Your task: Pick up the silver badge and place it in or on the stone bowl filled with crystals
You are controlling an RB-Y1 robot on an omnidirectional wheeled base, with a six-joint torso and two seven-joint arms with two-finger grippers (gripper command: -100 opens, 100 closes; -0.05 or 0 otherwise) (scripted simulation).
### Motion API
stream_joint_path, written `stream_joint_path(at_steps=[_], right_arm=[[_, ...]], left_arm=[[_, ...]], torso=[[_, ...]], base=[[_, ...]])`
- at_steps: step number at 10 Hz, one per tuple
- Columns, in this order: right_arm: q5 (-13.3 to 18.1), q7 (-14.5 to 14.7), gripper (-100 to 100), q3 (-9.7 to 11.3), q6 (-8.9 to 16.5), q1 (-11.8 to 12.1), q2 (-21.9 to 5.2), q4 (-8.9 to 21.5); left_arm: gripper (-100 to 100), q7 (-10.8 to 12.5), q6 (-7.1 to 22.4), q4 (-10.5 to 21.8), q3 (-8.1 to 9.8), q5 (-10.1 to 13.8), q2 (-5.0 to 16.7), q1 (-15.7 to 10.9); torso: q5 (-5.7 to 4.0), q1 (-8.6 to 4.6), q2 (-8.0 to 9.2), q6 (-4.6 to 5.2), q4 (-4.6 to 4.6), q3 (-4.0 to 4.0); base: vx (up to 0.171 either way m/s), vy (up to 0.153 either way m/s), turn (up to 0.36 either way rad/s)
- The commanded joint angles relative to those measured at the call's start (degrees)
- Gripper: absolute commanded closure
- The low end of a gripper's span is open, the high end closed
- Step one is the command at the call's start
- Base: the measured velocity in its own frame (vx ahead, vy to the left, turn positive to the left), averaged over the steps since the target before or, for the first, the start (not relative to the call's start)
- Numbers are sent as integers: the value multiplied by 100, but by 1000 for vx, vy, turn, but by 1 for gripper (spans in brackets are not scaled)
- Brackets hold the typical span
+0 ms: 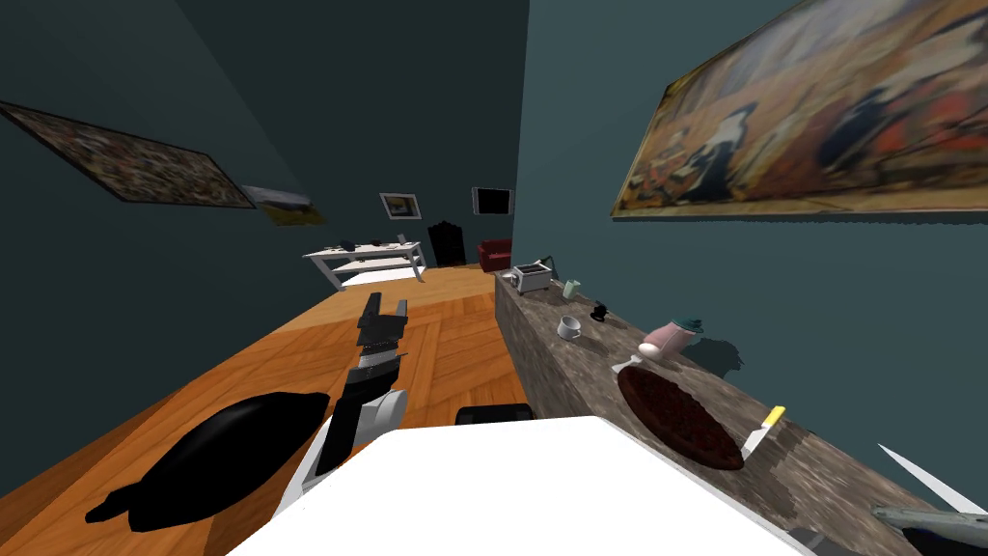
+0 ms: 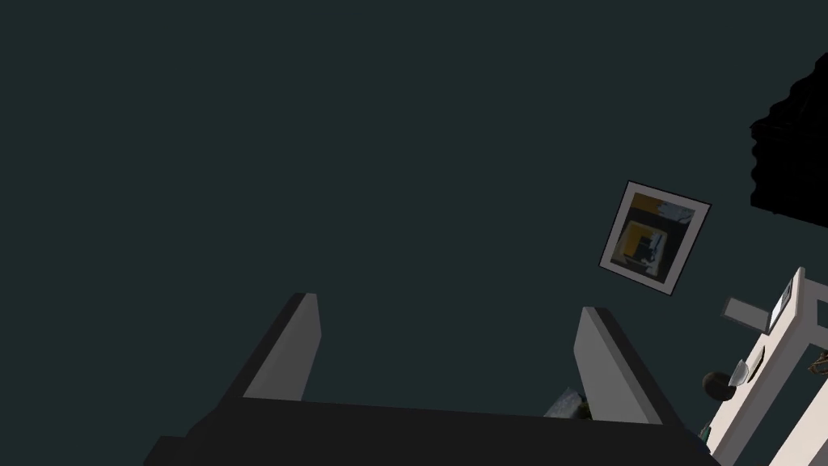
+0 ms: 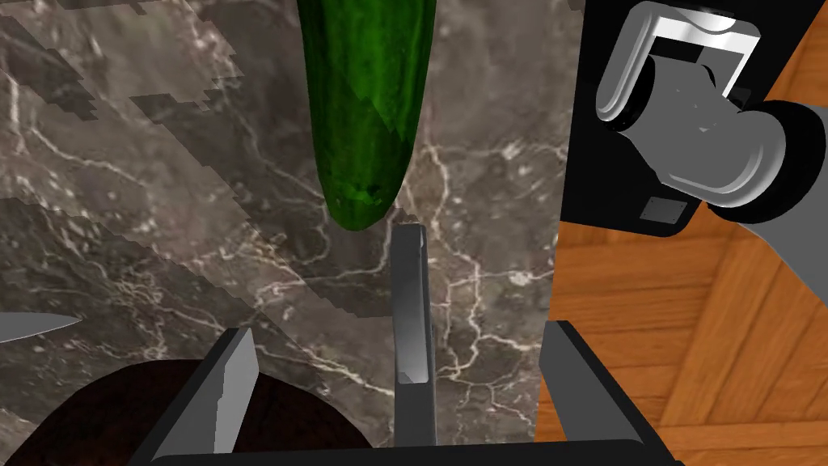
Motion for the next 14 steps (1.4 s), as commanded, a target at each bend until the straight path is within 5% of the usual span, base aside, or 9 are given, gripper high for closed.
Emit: stream_joint_path(at_steps=[1, 4, 5, 6, 11, 12, 13, 14], right_arm=[[-157, 144, -100, -125, 72, 176, -208, -25], [-213, 196, -100, -174, 113, 250, -335, -45], [-216, 204, 0, -178, 122, 255, -344, -48], [-154, 129, -100, -14, 83, 94, -440, 64], [92, -169, -100, 643, -69, -547, -829, 510], [54, -132, -100, 542, -32, -463, -781, 445], [57, -143, 100, 554, -41, -475, -790, 457], [57, -142, 100, 553, -40, -474, -788, 456]], left_arm=[[0, 0, 0, 0, 0, 0, 0, 0], [0, 0, 0, 0, 0, 0, 0, 0], [0, 0, 0, 0, 0, 0, 0, 0], [0, 0, 0, 0, 0, 0, 0, 0], [0, 0, 0, 0, 0, 0, 0, 0], [0, 0, 0, 0, 0, 0, 0, 0], [0, 0, 0, 0, 0, 0, 0, 0], [0, 0, 0, 0, 0, 0, 0, 0]], torso=[[0, 0, 0, 0, 0, 0], [1, 4, 3, 2, 1, 2], [2, 7, 6, 4, 2, 4], [3, 9, 9, 4, 3, 6], [4, 16, 14, 4, 4, 9], [4, 18, 14, 4, 4, 9], [4, 16, 13, 5, 4, 8], [3, 13, 12, 5, 4, 8]], base=[[12, -17, 106], [8, -11, 50], [0, 0, 0], [-3, 10, 4], [-11, 20, 2], [-5, 12, 0], [0, 0, 0], [0, 0, 0]])
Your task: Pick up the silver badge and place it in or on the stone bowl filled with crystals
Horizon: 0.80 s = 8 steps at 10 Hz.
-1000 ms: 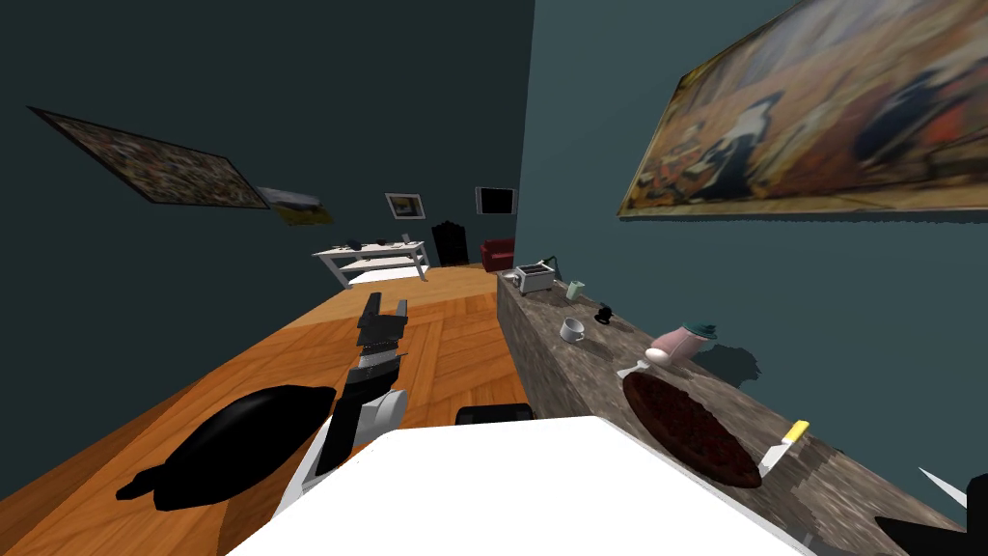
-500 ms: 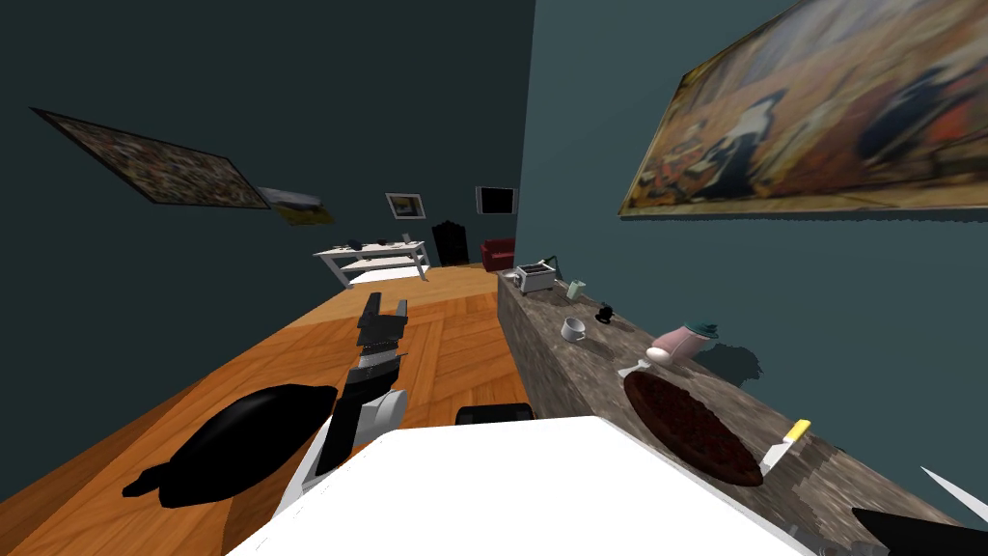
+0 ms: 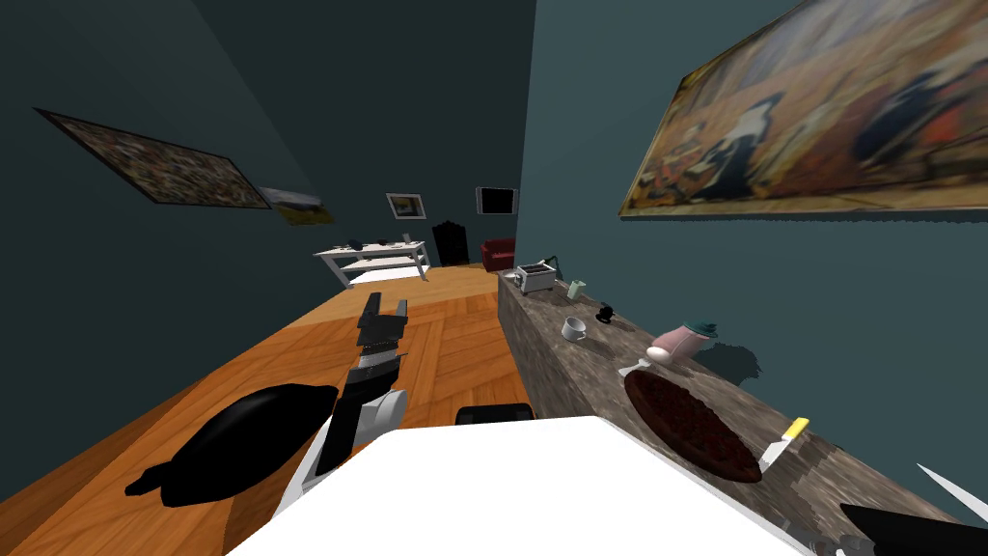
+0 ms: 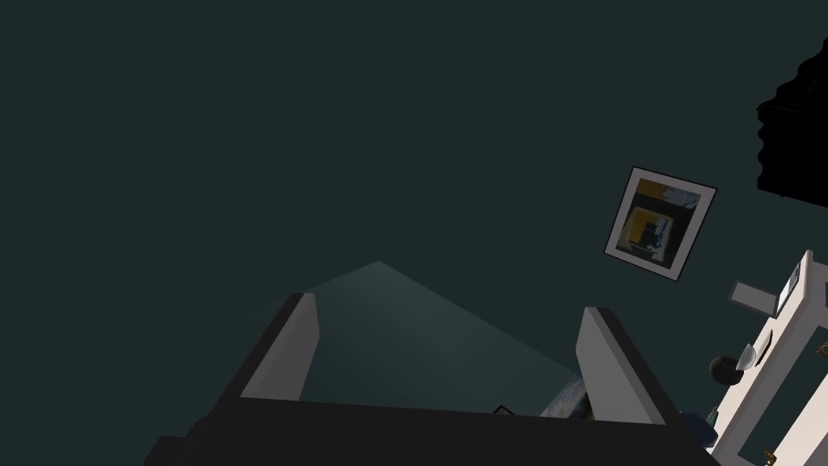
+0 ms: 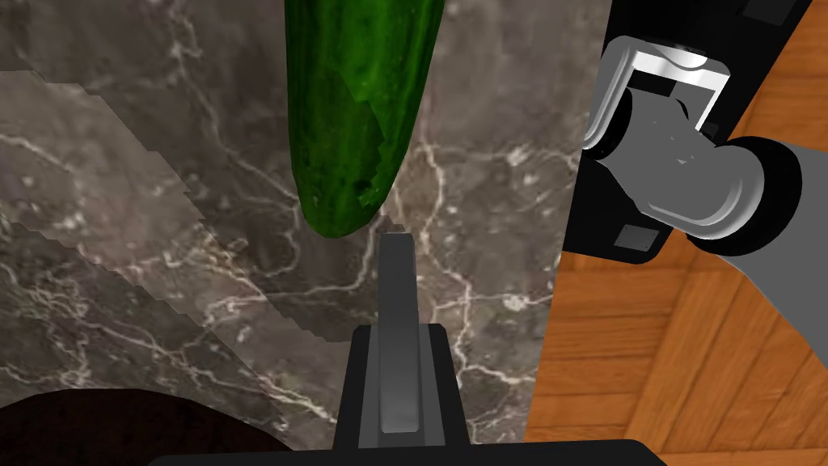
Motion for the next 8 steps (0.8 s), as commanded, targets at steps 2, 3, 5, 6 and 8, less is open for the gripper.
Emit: stream_joint_path(at_steps=[2, 3, 5, 6, 8], right_arm=[[0, 0, 100, -2, -5, -1, 1, -1], [1, 0, 100, -2, 0, 1, 2, 3], [-53, 86, 100, -157, 35, 169, 105, -103], [-84, 123, 100, -239, 54, 249, 154, -159], [-145, 198, 100, -403, 92, 409, 251, -270]], left_arm=[[0, 0, 0, 0, 0, 0, 0, 0], [0, 0, 0, 0, 0, 0, 0, 0], [0, 0, 0, 0, 0, 0, 0, 0], [0, 0, 0, 0, 0, 0, 0, 0], [0, 0, 0, 0, 0, 0, 0, 0]], torso=[[-4, -2, -3, 1, -2, -3], [-7, -6, -4, 0, -1, -2], [-11, -10, -3, 0, 0, -1], [-11, -14, -4, 0, 0, -2], [-17, -21, -6, 0, 0, -3]], base=[[0, 0, 0], [0, 0, 0], [4, -6, 0], [10, -22, -3], [9, -17, 1]])
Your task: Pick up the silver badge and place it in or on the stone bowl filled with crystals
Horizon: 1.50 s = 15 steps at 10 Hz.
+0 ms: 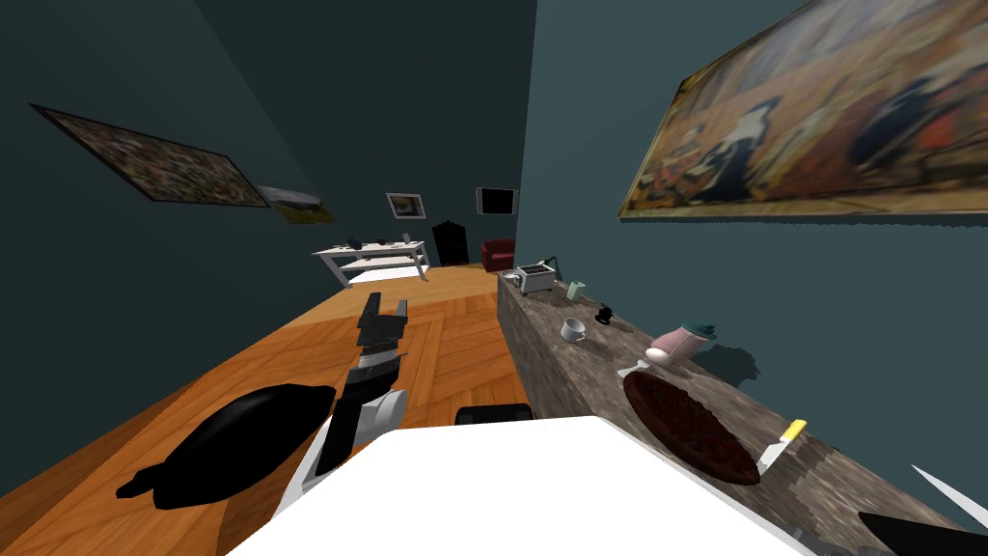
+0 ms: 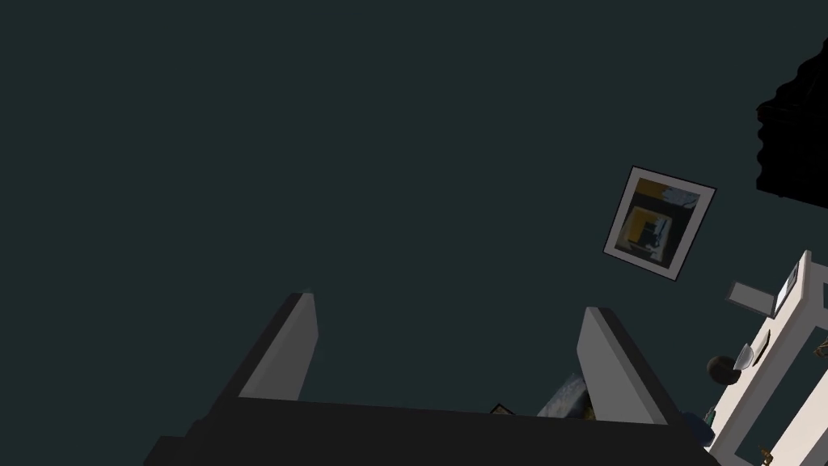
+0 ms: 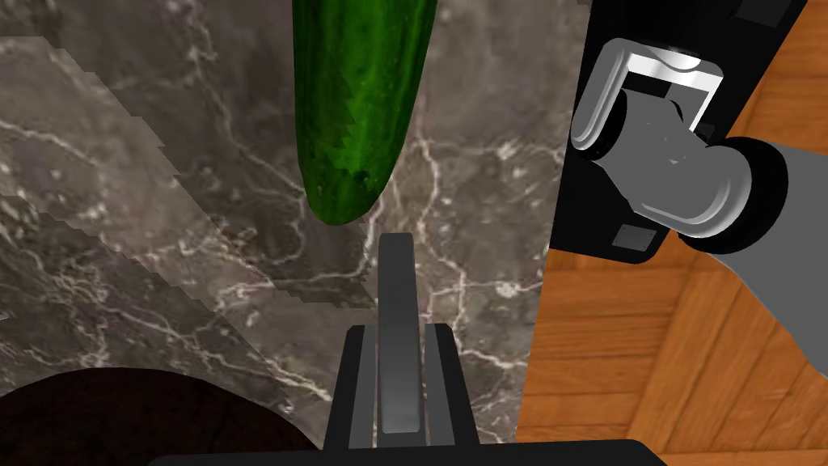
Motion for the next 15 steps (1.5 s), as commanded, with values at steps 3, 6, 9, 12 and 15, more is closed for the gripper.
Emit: stream_joint_path(at_steps=[3, 6, 9, 12, 15], right_arm=[[-181, 202, 100, -413, 83, 395, 214, -258], [-286, 185, 100, -408, 150, 300, 155, -131], [-715, 317, 100, -647, 309, 336, 110, 91], [-1169, 471, 100, -917, 489, 370, 76, 300], [-1697, 669, 100, -1257, 718, 386, 55, 516]], left_arm=[[0, 0, 0, 0, 0, 0, 0, 0], [0, 0, 0, 0, 0, 0, 0, 0], [0, 0, 0, 0, -1, 0, -1, -1], [0, 0, 0, 0, -1, 0, -1, -1], [0, 0, 0, 0, -1, 0, -1, -1]], torso=[[2, 1, -1, 0, 1, 0], [5, 8, 2, -1, 2, 2], [13, 32, 55, 11, 9, 30], [11, 21, 56, 20, 8, 30], [12, 24, 58, 24, 9, 32]], base=[[8, -16, -3], [-13, 7, -9], [-115, 54, -31], [-86, 37, -21], [-93, 39, -12]])
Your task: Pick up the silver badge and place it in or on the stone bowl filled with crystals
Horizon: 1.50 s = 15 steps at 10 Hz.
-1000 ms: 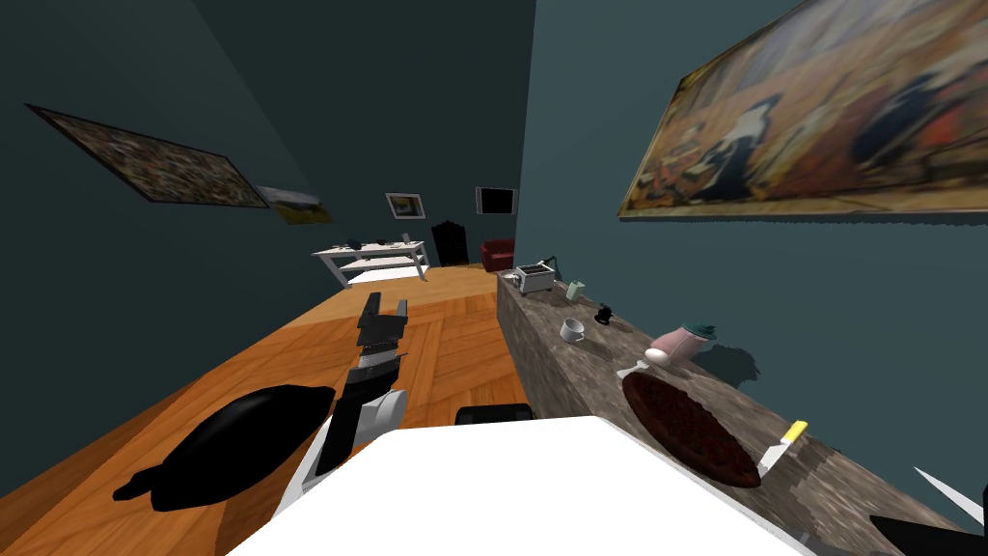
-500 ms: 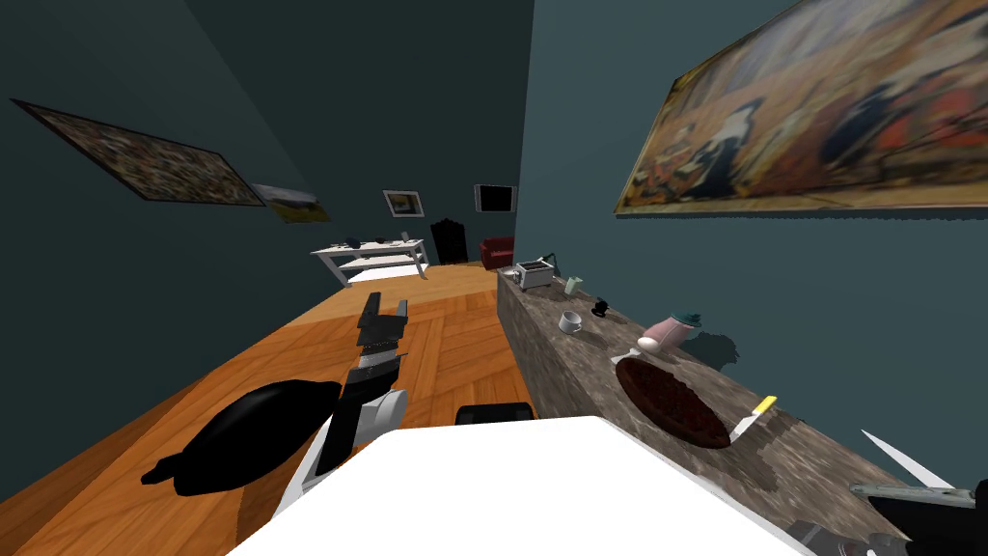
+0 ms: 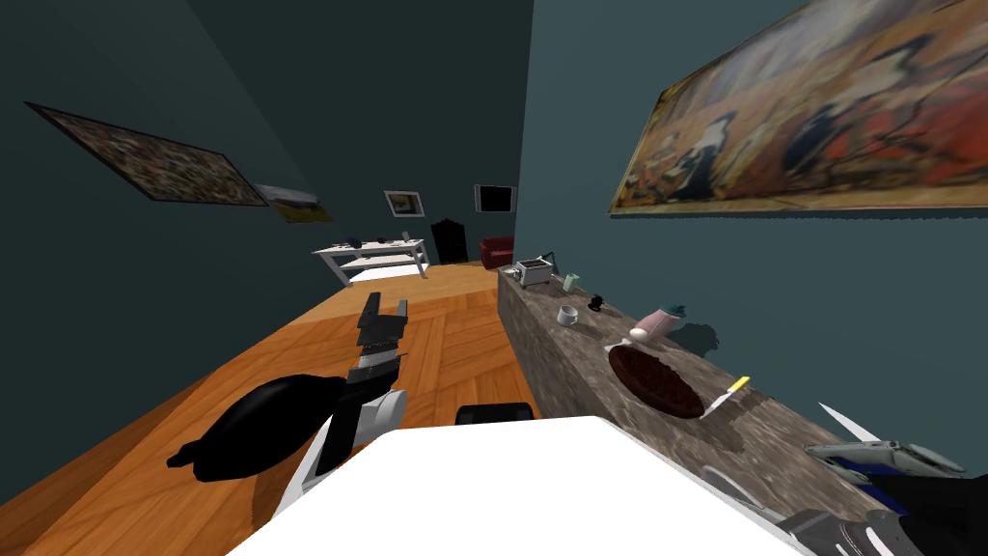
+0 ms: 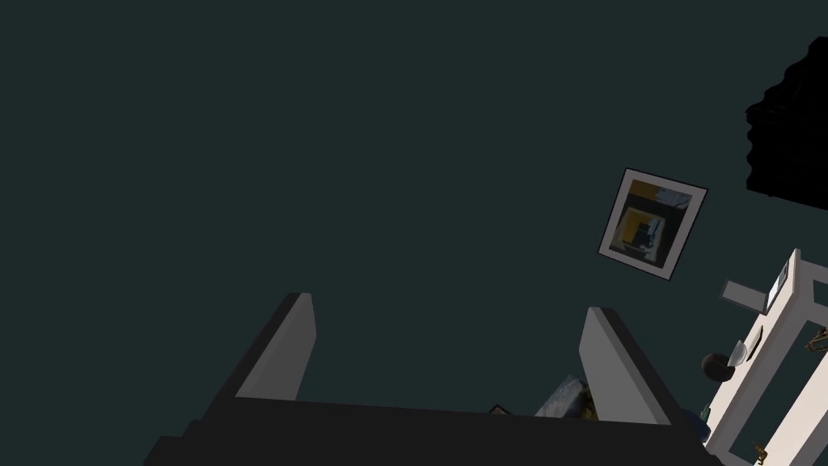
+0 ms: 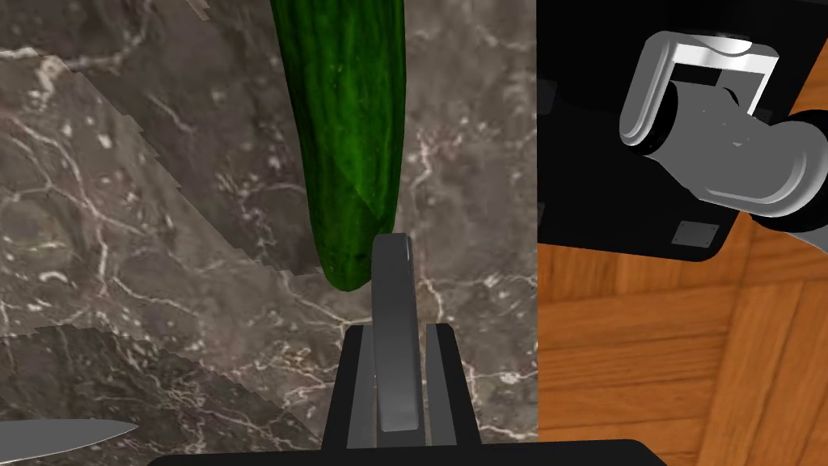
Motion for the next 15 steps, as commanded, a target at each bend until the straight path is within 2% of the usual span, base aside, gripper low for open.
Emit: stream_joint_path(at_steps=[1, 5, 6, 11, 15], right_arm=[[-166, 65, 100, -90, 65, -3, -18, 67], [-930, 390, 100, -634, 436, -17, -4, 330], [-955, 390, 100, -634, 436, -17, -4, 330], [-1930, 853, 100, -1395, 963, -60, 104, 562], [-2598, 1230, 100, -1999, 1388, -60, 263, 653]], left_arm=[[0, 0, 0, 0, 0, 0, 0, 0], [0, 0, 0, 0, 0, 0, 0, 0], [0, 0, 0, 0, 0, 0, 0, 0], [0, 0, 0, 0, 0, 0, 0, 1], [0, 0, 0, 0, 1, 0, 1, 1]], torso=[[0, 0, 0, 0, 0, 0], [0, -3, -12, -1, -1, -6], [-1, -4, -11, -1, -1, -5], [-7, -16, -30, -7, 0, -14], [-8, -26, -48, -15, -3, -24]], base=[[-50, 21, -4], [-60, 28, 10], [-42, 15, 8], [-21, 7, 38], [20, -22, 72]])
